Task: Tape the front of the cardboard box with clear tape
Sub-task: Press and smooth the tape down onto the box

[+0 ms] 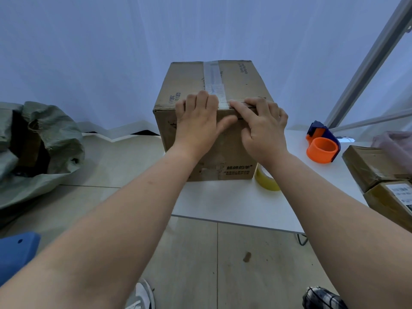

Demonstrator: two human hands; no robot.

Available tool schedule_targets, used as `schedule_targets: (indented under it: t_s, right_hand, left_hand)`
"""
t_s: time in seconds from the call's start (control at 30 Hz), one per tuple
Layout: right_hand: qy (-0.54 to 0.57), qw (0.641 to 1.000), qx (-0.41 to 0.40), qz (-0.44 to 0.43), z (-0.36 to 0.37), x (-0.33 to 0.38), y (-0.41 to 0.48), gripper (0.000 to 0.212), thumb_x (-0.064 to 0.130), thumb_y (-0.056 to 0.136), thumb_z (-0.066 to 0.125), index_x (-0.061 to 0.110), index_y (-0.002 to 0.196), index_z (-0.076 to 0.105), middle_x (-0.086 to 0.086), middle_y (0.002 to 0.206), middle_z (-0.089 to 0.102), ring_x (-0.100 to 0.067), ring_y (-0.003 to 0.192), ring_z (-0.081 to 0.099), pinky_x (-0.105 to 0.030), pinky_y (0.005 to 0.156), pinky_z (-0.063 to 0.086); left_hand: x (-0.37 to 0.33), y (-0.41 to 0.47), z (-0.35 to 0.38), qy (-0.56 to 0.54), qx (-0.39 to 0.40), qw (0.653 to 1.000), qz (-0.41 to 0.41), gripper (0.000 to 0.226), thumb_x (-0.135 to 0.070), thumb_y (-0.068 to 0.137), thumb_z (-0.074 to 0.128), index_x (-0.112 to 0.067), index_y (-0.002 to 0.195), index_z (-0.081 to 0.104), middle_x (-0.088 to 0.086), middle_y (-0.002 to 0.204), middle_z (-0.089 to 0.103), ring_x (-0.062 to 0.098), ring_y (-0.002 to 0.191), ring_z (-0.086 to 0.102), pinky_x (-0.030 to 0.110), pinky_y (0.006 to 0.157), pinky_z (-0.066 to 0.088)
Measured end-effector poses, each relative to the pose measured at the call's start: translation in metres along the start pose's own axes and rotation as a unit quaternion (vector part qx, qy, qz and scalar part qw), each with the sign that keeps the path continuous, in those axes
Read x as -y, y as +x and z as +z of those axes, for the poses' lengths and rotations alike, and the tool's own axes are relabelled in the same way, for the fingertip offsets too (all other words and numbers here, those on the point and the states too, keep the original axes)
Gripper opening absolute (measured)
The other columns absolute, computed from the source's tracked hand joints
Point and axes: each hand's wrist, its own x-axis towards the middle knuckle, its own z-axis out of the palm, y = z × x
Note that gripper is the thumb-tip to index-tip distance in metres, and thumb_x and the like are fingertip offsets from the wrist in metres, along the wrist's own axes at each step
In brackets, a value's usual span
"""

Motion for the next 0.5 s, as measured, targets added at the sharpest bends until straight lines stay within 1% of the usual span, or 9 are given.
schedule_targets:
  t_s: [0.03, 0.1, 0.17, 0.23, 0.33, 0.37, 0.4, 0.5]
  right_hand:
    - [0.002, 1.000, 0.000, 0.000, 0.000, 0.000, 0.000, 0.060, 0.009, 0.079, 0.046, 0.036, 0.133, 0.047, -0.003, 0.131, 0.046, -0.026, 0.125, 0.033, -0.047, 0.108, 0.015]
    - [0.006, 1.000, 0.001, 0.004, -0.002, 0.001, 0.000, 0.061, 0.009, 0.079, 0.046, 0.036, 0.133, 0.047, -0.003, 0.131, 0.046, -0.026, 0.125, 0.032, -0.047, 0.108, 0.015]
    - [-0.005, 1.000, 0.004, 0.005, -0.002, 0.003, -0.001, 0.060, 0.011, 0.079, 0.046, 0.035, 0.134, 0.046, -0.003, 0.132, 0.045, -0.025, 0.126, 0.032, -0.048, 0.109, 0.014]
    - [-0.036, 0.999, 0.004, 0.000, 0.000, 0.006, -0.002, 0.061, 0.015, 0.078, 0.045, 0.033, 0.136, 0.043, -0.004, 0.134, 0.044, -0.025, 0.129, 0.032, -0.050, 0.111, 0.011]
    - [-0.069, 0.998, 0.001, -0.008, 0.006, 0.007, -0.004, 0.063, 0.024, 0.076, 0.047, 0.029, 0.138, 0.040, -0.006, 0.137, 0.042, -0.027, 0.133, 0.030, -0.054, 0.112, 0.004]
    - [-0.078, 0.997, -0.004, -0.011, 0.008, 0.006, -0.005, 0.062, 0.026, 0.076, 0.049, 0.028, 0.138, 0.039, -0.006, 0.138, 0.042, -0.026, 0.134, 0.029, -0.055, 0.112, 0.002]
    - [-0.087, 0.996, -0.012, -0.015, 0.011, 0.006, -0.006, 0.061, 0.029, 0.077, 0.050, 0.028, 0.137, 0.039, -0.006, 0.138, 0.042, -0.026, 0.135, 0.029, -0.055, 0.112, 0.001]
    - [-0.101, 0.993, -0.051, -0.012, 0.018, 0.009, -0.003, 0.053, 0.046, 0.082, 0.049, 0.026, 0.130, 0.045, -0.006, 0.132, 0.047, -0.026, 0.132, 0.035, -0.051, 0.112, -0.003]
  left_hand:
    - [0.004, 0.001, -0.004, -0.015, -0.010, 1.000, 0.015, 0.056, -0.058, 0.089, 0.028, -0.011, 0.103, 0.054, 0.012, 0.109, 0.054, 0.032, 0.103, 0.047, 0.040, 0.087, 0.027]
    - [0.009, -0.001, -0.001, 0.001, -0.042, 0.998, 0.046, 0.045, -0.052, 0.091, 0.036, -0.012, 0.100, 0.055, 0.011, 0.105, 0.057, 0.032, 0.101, 0.049, 0.037, 0.083, 0.023]
    - [0.010, -0.003, 0.008, 0.034, -0.057, 0.997, 0.050, 0.043, -0.054, 0.086, 0.044, -0.013, 0.099, 0.048, 0.012, 0.102, 0.057, 0.028, 0.098, 0.040, 0.037, 0.082, 0.022]
    - [0.008, -0.002, 0.015, 0.068, -0.035, 0.995, 0.057, 0.055, -0.061, 0.079, 0.051, -0.012, 0.098, 0.040, 0.014, 0.103, 0.055, 0.026, 0.095, 0.032, 0.039, 0.081, 0.022]
    - [0.008, -0.005, 0.013, 0.106, 0.013, 0.991, 0.086, 0.079, -0.070, 0.063, 0.064, -0.010, 0.105, 0.035, 0.014, 0.111, 0.041, 0.027, 0.098, 0.031, 0.041, 0.084, 0.023]
    - [0.009, -0.007, 0.011, 0.105, 0.022, 0.990, 0.095, 0.083, -0.070, 0.062, 0.065, -0.010, 0.110, 0.034, 0.014, 0.113, 0.040, 0.028, 0.100, 0.033, 0.041, 0.086, 0.024]
    - [0.011, -0.007, 0.007, 0.098, 0.027, 0.989, 0.106, 0.083, -0.069, 0.065, 0.064, -0.010, 0.115, 0.034, 0.014, 0.116, 0.043, 0.029, 0.103, 0.036, 0.042, 0.089, 0.028]
    - [0.025, -0.005, -0.009, 0.055, 0.030, 0.986, 0.153, 0.070, -0.060, 0.082, 0.045, -0.007, 0.127, 0.041, 0.016, 0.121, 0.052, 0.034, 0.107, 0.049, 0.046, 0.092, 0.039]
